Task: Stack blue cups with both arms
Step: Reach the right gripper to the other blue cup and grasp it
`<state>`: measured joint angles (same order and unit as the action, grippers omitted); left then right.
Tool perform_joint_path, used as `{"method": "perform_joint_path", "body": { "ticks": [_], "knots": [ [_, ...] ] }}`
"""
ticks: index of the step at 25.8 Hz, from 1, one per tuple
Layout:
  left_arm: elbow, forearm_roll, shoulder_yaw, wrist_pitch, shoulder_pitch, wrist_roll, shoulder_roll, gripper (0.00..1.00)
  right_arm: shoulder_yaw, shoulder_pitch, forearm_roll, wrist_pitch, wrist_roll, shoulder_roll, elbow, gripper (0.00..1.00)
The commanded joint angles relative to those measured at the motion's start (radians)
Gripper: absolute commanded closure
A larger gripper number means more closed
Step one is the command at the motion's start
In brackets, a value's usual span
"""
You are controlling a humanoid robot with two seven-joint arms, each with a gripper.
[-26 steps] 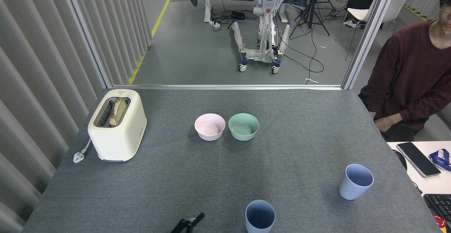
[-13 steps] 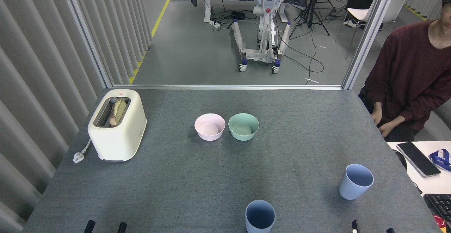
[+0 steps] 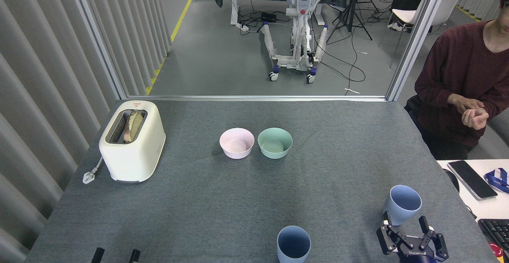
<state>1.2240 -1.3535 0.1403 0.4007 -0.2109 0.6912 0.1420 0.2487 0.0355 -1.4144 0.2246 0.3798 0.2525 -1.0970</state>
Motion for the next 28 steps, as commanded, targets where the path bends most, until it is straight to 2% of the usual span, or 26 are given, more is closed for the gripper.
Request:
{"method": "perform_joint_path", "body": {
  "ticks": [1, 8, 18, 21, 22, 23, 24, 25, 26, 27, 28],
  "knots": [
    [-0.003, 0.001, 0.001, 0.0, 0.001, 0.001, 0.004, 0.0, -0.017, 0.043, -0.017, -0.001, 0.011, 0.004, 0.051, 0.0],
    [-0.001, 0.001, 0.002, 0.0, 0.007, 0.002, 0.024, 0.0, -0.017, 0.093, -0.02, -0.001, 0.013, 0.019, 0.112, 0.0],
    [-0.006, -0.001, 0.001, 0.001, 0.011, 0.002, 0.034, 0.0, -0.019, 0.227, -0.02, -0.002, 0.034, 0.051, 0.299, 0.0],
    [-0.008, -0.002, -0.001, 0.001, 0.019, 0.002, 0.036, 0.0, -0.02, 0.244, -0.047, -0.013, 0.042, 0.05, 0.328, 0.01],
    [-0.009, -0.004, -0.001, 0.001, 0.025, 0.002, 0.036, 0.0, -0.02, 0.241, -0.061, -0.01, 0.047, 0.047, 0.327, 0.16],
    [-0.011, -0.004, -0.001, 0.001, 0.025, 0.002, 0.037, 0.0, -0.022, 0.239, -0.066, -0.007, 0.053, 0.044, 0.325, 0.4],
    [-0.014, -0.006, -0.001, 0.0, 0.027, 0.002, 0.037, 0.0, -0.023, 0.233, -0.067, -0.002, 0.065, 0.044, 0.319, 0.56],
    [-0.014, -0.006, -0.001, 0.001, 0.027, 0.002, 0.037, 0.0, -0.032, 0.228, -0.07, 0.002, 0.079, 0.04, 0.312, 0.66],
    [-0.014, -0.006, -0.001, 0.0, 0.028, 0.002, 0.037, 0.0, -0.049, 0.225, -0.07, 0.013, 0.091, 0.036, 0.295, 0.7],
    [-0.014, -0.006, -0.001, 0.001, 0.028, 0.002, 0.037, 0.0, -0.086, 0.207, -0.07, 0.03, 0.103, 0.031, 0.243, 0.73],
    [-0.014, -0.006, -0.001, 0.0, 0.028, 0.002, 0.037, 0.0, -0.124, 0.165, -0.072, 0.048, 0.105, 0.031, 0.141, 0.74]
  ]
}}
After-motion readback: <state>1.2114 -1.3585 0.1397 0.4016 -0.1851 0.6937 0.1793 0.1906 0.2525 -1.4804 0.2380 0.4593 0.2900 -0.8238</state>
